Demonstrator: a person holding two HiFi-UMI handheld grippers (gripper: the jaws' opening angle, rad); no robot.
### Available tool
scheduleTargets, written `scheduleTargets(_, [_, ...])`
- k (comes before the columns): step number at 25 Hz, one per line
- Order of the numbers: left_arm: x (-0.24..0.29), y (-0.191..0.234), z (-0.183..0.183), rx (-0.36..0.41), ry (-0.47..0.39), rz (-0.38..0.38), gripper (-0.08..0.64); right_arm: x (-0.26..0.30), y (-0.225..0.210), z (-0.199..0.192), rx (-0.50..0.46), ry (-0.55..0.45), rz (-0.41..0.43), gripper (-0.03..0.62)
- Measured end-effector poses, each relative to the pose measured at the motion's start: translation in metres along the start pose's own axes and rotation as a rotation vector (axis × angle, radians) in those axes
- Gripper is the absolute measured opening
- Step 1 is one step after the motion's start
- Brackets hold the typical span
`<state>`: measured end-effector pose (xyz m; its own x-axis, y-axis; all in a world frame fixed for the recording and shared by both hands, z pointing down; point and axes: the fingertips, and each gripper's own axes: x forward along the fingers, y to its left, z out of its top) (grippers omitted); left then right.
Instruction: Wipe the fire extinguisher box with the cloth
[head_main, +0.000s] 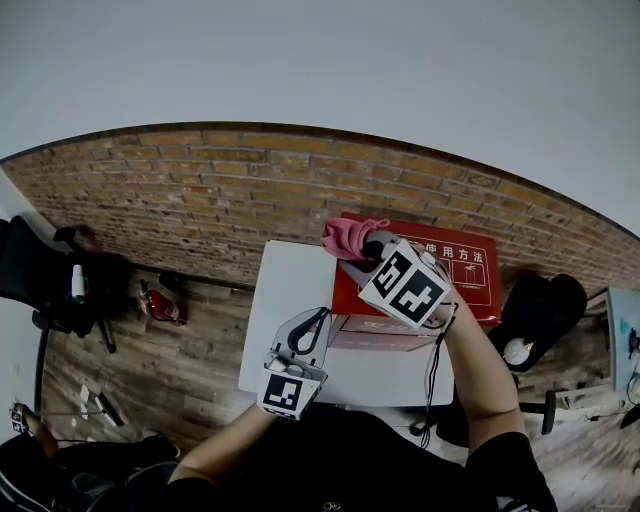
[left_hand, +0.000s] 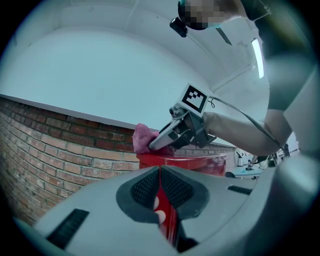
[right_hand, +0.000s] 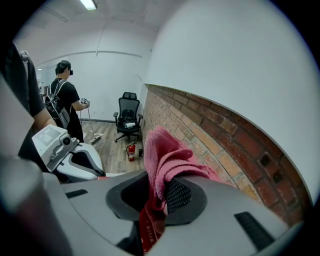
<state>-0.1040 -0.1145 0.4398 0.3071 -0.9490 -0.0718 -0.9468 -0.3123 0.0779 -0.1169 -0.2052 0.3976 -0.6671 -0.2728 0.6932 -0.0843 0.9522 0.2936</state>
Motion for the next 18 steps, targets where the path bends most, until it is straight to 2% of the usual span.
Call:
scheduleTargets(11, [0.000,0.000,0.000,0.008,-0.008,-0.004,0.041,-0.007,0.022,0.002,-0.008,-0.017,0.034,0.074])
scheduleTargets(18, [0.001,0.000,0.000,0.007,0.007,-0.007,0.041,-0.008,0.024,0.002,-0.008,-0.023,0.027,0.074])
